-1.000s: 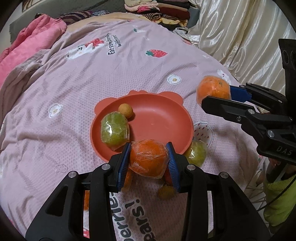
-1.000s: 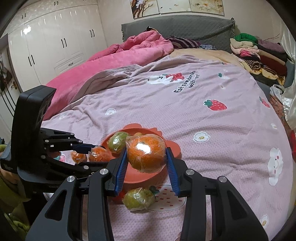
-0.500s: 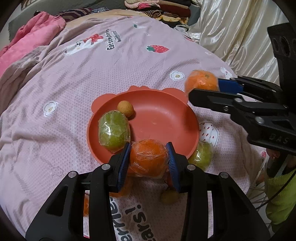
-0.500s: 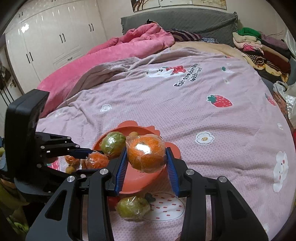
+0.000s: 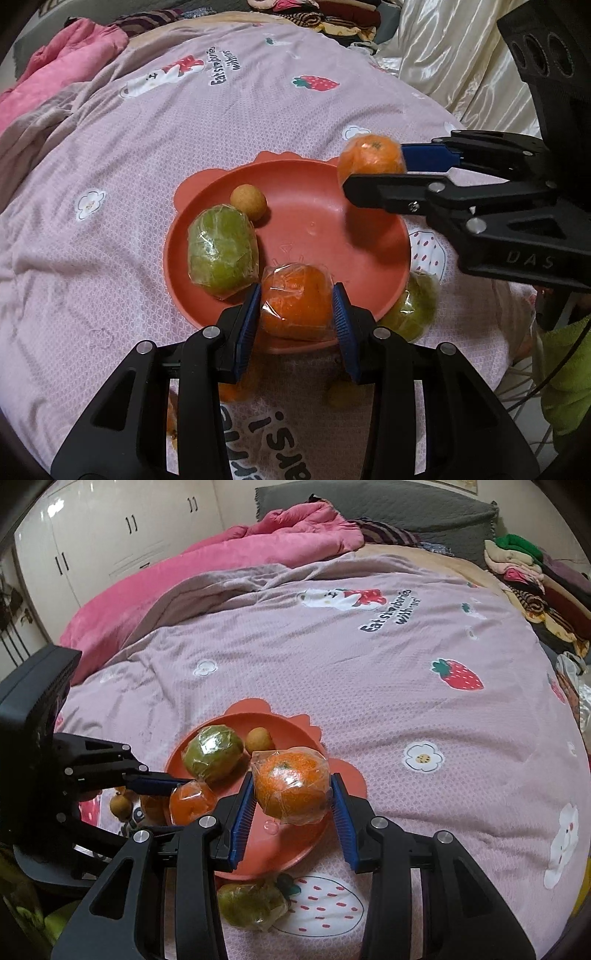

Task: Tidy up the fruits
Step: 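Lower both oranges onto the plate and open both grippers, then lift both open grippers up and back away from the plate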

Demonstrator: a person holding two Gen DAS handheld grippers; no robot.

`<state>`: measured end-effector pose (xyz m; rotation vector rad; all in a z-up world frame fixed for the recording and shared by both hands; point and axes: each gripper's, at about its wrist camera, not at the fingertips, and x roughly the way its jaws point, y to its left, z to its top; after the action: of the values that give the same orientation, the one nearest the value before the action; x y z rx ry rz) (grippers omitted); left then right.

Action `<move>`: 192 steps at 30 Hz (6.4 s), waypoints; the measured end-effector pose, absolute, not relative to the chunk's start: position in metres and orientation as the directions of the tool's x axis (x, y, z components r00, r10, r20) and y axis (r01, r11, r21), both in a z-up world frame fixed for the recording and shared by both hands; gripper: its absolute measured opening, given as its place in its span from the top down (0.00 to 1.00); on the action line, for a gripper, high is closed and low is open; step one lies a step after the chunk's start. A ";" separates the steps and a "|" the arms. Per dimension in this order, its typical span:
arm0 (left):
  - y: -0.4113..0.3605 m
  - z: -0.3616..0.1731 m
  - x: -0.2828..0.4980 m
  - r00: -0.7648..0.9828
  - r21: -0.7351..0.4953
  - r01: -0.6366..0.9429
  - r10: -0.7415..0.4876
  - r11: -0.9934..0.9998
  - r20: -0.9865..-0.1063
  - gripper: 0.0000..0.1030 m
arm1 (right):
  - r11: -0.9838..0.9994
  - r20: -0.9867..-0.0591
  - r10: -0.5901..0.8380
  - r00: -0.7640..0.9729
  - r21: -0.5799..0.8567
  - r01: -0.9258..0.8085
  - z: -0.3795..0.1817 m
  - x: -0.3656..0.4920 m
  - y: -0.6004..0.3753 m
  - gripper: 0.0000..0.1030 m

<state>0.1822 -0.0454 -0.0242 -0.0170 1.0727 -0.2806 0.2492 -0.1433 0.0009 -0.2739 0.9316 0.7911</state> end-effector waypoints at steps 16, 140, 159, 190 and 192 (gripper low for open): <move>-0.038 -0.023 0.183 0.438 -0.171 0.216 -0.252 0.961 -0.863 0.70 | 0.655 -0.862 0.424 0.278 0.080 -0.752 -0.018 0.259 -0.122 0.63; 0.013 0.070 0.115 0.633 -0.142 0.111 -0.180 0.984 -0.753 0.18 | 0.748 -0.727 0.477 0.493 0.042 -0.662 0.066 0.162 -0.190 0.10; -0.003 0.067 0.098 0.632 -0.100 0.125 -0.157 0.987 -0.759 0.16 | 0.754 -0.731 0.466 0.498 0.034 -0.656 0.058 0.137 -0.198 0.08; -0.030 0.021 0.067 0.552 -0.063 0.183 -0.155 0.981 -0.820 0.16 | 0.765 -0.764 0.427 0.484 0.019 -0.644 0.023 0.108 -0.204 0.08; -0.031 0.017 0.067 0.544 -0.066 0.187 -0.159 0.980 -0.824 0.16 | 0.765 -0.769 0.425 0.478 0.023 -0.644 0.019 0.108 -0.204 0.08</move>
<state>0.0672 -0.0315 0.0175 0.0310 0.9743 -0.2053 0.1078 -0.2039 0.0186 -0.2860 0.8484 0.6632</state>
